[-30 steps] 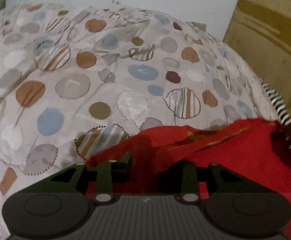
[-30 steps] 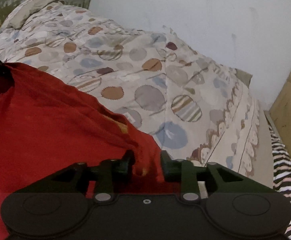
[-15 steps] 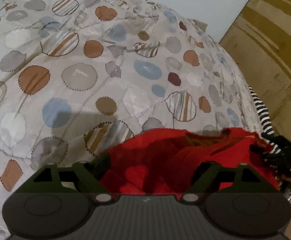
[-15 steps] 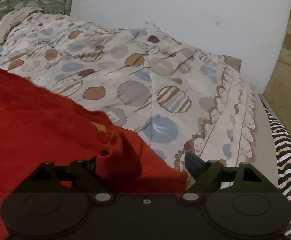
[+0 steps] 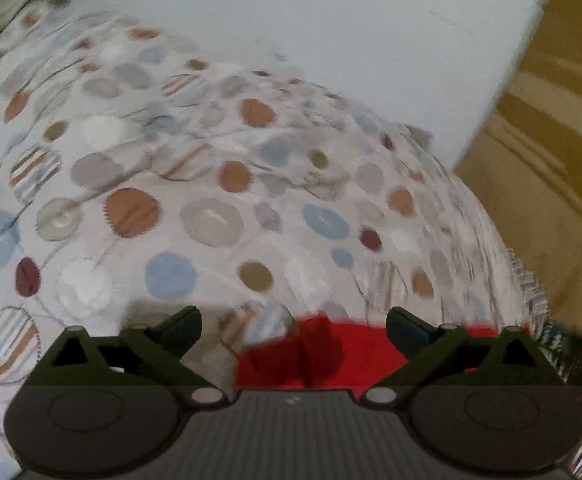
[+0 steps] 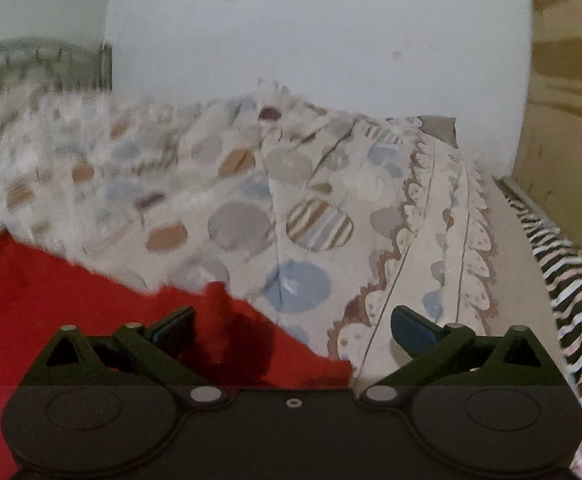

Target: Fold small clothes

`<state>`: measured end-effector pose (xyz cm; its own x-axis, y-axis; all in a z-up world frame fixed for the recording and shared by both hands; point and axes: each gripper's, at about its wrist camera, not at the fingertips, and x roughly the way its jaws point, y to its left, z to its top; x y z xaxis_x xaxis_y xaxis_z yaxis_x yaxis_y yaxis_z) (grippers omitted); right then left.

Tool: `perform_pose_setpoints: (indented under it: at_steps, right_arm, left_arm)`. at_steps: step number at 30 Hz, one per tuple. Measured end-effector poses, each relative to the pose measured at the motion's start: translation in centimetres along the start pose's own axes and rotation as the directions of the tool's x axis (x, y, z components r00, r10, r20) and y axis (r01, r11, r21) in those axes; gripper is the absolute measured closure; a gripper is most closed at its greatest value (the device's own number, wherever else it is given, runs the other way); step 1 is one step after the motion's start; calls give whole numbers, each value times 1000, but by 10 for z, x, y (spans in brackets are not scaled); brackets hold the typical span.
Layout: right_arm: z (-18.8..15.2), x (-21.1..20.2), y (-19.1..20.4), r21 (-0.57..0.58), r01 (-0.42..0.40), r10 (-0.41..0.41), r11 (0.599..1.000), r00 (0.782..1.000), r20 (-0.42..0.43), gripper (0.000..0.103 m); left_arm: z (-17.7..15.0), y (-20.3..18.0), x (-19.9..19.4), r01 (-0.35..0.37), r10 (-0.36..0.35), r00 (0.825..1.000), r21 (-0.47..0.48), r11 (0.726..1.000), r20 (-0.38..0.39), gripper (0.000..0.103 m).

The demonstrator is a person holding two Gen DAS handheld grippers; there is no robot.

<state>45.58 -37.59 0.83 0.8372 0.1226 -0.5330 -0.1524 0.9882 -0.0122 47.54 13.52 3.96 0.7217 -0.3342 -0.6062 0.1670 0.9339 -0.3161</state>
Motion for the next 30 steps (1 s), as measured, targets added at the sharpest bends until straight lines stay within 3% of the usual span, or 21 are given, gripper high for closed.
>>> perform_pose_setpoints:
  at_steps: [5, 7, 10, 14, 18, 21, 24, 27, 30]
  right_arm:
    - [1, -23, -11, 48, -100, 100, 994, 995, 19, 1]
    - [-7, -27, -3, -9, -91, 91, 996, 996, -9, 1]
    - [-25, -24, 14, -131, -14, 10, 991, 1000, -27, 1]
    - [-44, -8, 18, -158, 135, -134, 978, 991, 13, 1]
    - [-47, 6, -7, -16, 336, -336, 942, 942, -5, 1]
    - [-48, -1, -23, 84, 328, -329, 941, 944, -7, 1]
    - [-46, -18, -23, 71, 332, -335, 941, 941, 47, 1]
    - [-40, -34, -10, 24, 232, -233, 972, 966, 108, 0]
    - [-36, -37, 13, -80, 155, -145, 985, 983, 110, 1]
  left_arm:
    - [-53, -39, 7, 8, -2, 1000, 203, 979, -30, 1]
    - [-73, -53, 15, -58, 68, 997, 278, 959, -28, 1]
    - [-92, -64, 26, -224, 236, 972, 319, 921, 4, 1]
    - [-96, -42, 22, -255, 254, 967, 177, 951, 29, 0]
    - [-90, -1, 20, -165, 163, 986, -42, 985, -47, 0]
    - [-91, 18, 14, -119, 113, 992, -161, 980, -48, 0]
    - [-93, 30, 2, -134, 131, 991, -233, 963, -26, 1]
    - [-97, 37, -11, -129, 132, 991, -270, 954, -8, 1]
    - [-105, 31, -31, -124, 134, 991, -263, 957, 22, 1]
